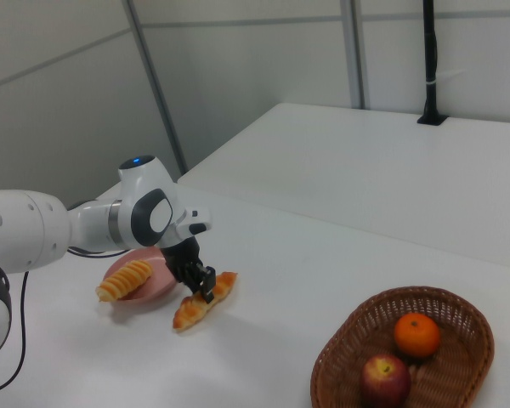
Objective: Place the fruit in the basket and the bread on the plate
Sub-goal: 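Carry the croissant bread onto the pink plate beside the roll and release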
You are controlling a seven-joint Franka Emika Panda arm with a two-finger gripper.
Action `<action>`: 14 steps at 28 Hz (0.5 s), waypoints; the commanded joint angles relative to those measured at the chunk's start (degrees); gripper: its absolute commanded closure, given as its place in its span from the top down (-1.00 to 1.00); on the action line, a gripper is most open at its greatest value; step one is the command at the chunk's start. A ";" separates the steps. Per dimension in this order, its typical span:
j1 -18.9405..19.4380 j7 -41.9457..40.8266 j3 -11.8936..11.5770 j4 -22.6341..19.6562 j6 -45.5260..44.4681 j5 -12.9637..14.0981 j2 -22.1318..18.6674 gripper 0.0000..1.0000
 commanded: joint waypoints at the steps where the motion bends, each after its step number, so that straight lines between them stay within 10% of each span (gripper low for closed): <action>1: -1.27 1.60 -0.42 0.14 -1.65 -0.40 -2.48 -1.00; 14: 3.12 1.16 0.29 3.22 -1.74 -0.57 -3.37 -1.00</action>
